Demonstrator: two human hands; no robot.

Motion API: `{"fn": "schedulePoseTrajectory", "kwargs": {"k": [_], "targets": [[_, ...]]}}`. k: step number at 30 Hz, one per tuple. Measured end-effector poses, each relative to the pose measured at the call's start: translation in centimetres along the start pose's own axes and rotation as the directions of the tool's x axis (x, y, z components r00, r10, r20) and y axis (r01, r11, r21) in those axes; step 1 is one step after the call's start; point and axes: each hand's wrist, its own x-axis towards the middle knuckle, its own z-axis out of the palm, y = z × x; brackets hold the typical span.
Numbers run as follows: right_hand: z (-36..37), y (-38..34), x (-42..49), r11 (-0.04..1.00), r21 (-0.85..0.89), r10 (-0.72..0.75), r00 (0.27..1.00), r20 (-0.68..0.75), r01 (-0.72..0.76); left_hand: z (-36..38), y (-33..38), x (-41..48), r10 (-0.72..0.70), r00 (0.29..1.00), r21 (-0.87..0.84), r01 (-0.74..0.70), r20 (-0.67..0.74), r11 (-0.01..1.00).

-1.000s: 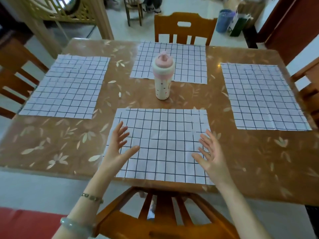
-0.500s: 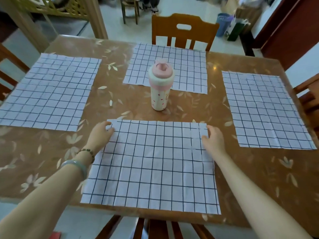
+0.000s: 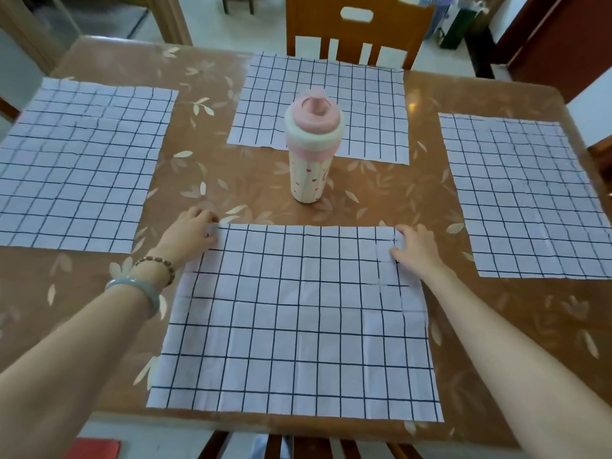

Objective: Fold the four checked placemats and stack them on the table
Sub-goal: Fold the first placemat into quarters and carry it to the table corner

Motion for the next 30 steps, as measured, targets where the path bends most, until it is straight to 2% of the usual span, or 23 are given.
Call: {"fn": "schedulePoseTrajectory", "kwargs": {"k": [4, 6, 8, 10, 13, 17, 21, 25, 27, 30], "targets": [[-0.4, -0.2, 0.5, 0.993, 0.101, 0.052, 0.998, 0.041, -0.056, -0.7, -0.2, 0.4, -0.023, 0.999, -0.02, 0.023, 0.033, 1.0], [-1.1, -0.4, 0.0, 0.964, 0.239, 0.099, 0.993, 0.07, -0.113, -1.3, -0.2, 0.5, -0.027, 0.999, -0.034, 0.028, 0.044, 0.999], [-1.8, -0.2, -0.2, 0.906, 0.388, 0.148, 0.986, 0.083, -0.168, -2.1, -0.4, 0.4, -0.024, 1.0, -0.112, 0.026, 0.019, 0.993], [-2.9, 0.3, -0.5, 0.868, 0.463, 0.165, 0.984, 0.071, -0.179, -3.6, -0.5, -0.1, 0.001, 0.999, -0.204, -0.01, -0.045, 0.979], [-4.5, 1.3, -1.7, 0.804, 0.585, 0.124, 0.992, 0.017, -0.11, -6.2, 0.4, -1.4, 0.017, 0.993, -0.311, -0.054, -0.12, 0.949], [-6.7, 2.3, -4.7, 0.692, 0.722, 0.072, 0.993, -0.096, 0.02, -9.1, 2.0, -4.3, 0.024, 0.991, -0.417, -0.076, -0.129, 0.906], [-7.2, 3.2, -9.0, 0.672, 0.739, 0.043, 0.993, -0.107, 0.051, -10.6, 2.3, -9.0, 0.063, 0.995, -0.444, -0.088, -0.071, 0.892], [-5.1, 4.2, -13.9, 0.788, 0.613, 0.014, 0.994, -0.106, 0.055, -8.9, 1.2, -13.2, 0.102, 0.995, -0.426, -0.089, 0.01, 0.9], [-3.5, 5.0, -15.4, 0.813, 0.58, -0.004, 0.996, -0.088, 0.054, -7.3, 0.6, -14.5, 0.102, 0.994, -0.372, -0.081, 0.035, 0.925], [-1.1, 6.4, -16.1, 0.826, 0.563, 0.036, 0.993, -0.11, 0.032, -4.9, 0.0, -15.3, 0.13, 0.992, -0.222, -0.126, 0.002, 0.967]]}}
